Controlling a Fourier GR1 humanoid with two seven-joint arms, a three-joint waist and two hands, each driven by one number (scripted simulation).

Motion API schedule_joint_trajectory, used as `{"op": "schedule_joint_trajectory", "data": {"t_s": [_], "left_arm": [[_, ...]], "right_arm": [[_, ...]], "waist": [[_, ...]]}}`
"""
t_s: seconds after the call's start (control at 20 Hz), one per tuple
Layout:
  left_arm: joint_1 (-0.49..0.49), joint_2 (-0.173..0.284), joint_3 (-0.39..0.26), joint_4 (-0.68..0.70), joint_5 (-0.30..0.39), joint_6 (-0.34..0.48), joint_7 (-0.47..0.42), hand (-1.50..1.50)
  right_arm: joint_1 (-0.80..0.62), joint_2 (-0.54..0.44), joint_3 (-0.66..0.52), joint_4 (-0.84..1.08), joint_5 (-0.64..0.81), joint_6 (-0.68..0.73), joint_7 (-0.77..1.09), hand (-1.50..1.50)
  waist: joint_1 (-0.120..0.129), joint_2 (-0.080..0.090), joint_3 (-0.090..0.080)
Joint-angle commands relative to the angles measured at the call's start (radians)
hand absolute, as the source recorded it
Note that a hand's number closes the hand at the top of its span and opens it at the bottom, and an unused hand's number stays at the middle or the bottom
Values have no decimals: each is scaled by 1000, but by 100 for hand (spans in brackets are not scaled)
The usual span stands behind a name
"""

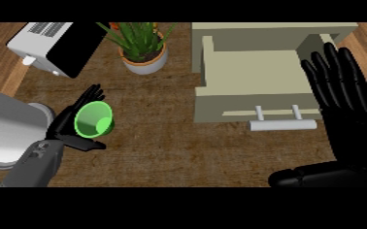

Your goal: Pick up the cup, place it into the drawer and close the drawer

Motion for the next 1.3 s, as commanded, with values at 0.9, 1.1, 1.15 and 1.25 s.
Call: {"op": "schedule_joint_trajectory", "data": {"t_s": [0.9, 1.1, 1.15, 1.25], "left_arm": [[8, -41, -14, -39, 94, -330, -128, 150], [49, -127, 66, -60, 158, -22, -139, 150], [76, -131, 104, -66, 187, 55, -160, 150], [124, -135, 183, -74, 251, 175, -178, 150]], "right_arm": [[-5, 5, 19, -10, 16, -10, 28, -150], [-16, -30, -48, -15, -27, 2, 33, -150], [-20, -16, -20, 13, 11, -6, 15, -150], [25, -37, -65, 9, -17, 18, -15, -150]], "waist": [[-1, 2, -3], [15, -6, 1], [30, -6, 1], [39, -10, 3]]}}
